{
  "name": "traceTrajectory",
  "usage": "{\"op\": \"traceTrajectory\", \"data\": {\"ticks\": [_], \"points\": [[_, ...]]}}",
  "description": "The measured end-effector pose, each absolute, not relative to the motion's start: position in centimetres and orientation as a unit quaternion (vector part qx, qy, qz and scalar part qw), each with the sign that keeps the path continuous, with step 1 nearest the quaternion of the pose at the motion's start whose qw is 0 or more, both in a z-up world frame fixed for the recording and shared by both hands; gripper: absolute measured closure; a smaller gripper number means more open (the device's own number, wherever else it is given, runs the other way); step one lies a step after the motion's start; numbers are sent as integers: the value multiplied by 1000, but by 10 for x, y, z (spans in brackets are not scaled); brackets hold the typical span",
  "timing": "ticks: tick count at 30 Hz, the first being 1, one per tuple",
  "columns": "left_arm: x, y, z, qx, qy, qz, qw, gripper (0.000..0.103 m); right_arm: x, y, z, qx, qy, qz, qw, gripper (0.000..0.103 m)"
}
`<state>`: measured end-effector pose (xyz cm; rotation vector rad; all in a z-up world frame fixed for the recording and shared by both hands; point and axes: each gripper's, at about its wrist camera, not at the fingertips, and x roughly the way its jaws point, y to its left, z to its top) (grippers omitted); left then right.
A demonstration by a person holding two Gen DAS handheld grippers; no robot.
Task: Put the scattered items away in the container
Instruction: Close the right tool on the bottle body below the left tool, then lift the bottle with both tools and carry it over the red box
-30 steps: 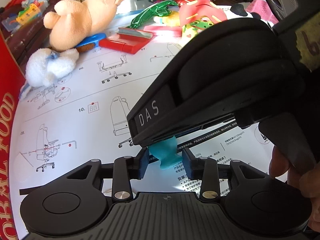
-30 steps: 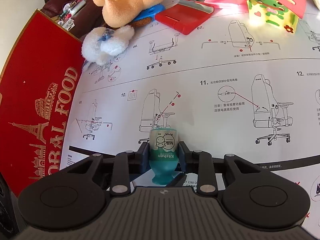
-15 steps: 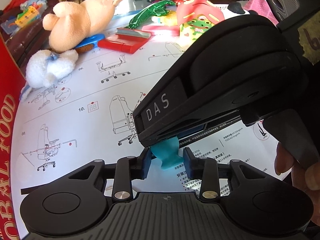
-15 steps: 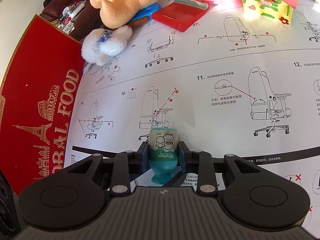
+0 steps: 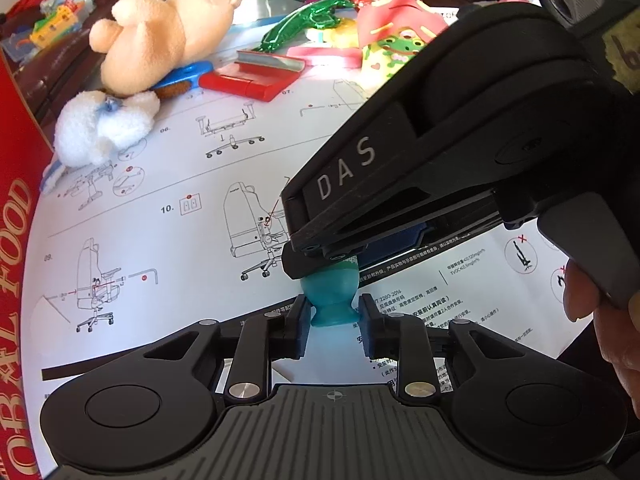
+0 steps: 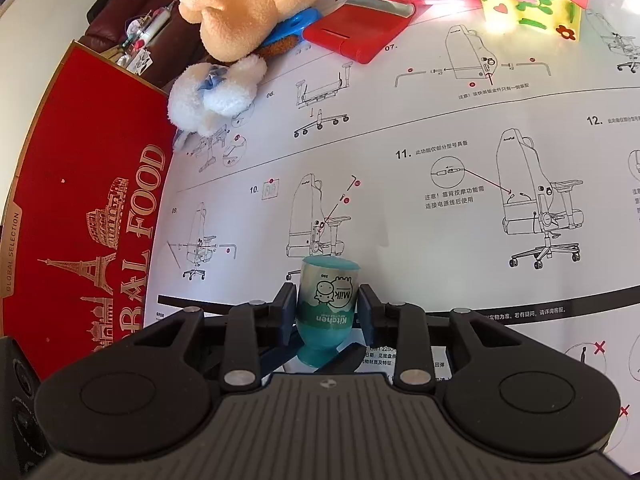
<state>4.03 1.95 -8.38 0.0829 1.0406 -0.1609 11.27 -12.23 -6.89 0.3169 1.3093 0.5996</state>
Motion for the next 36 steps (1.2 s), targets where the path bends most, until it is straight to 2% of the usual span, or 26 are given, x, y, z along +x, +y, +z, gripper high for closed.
{"op": "traceTrajectory", "data": {"ticks": [4, 14, 36], "points": [[37, 17, -84, 47, 494, -81, 864, 81, 112, -118, -73, 137, 603, 272, 737, 61], [38, 34, -82, 20, 508, -64, 858, 82, 105, -111, -62, 121, 588, 286, 747, 67], [43, 38, -70, 36, 510, -53, 858, 81, 98, -114, -47, 115, 566, 299, 760, 67]]}}
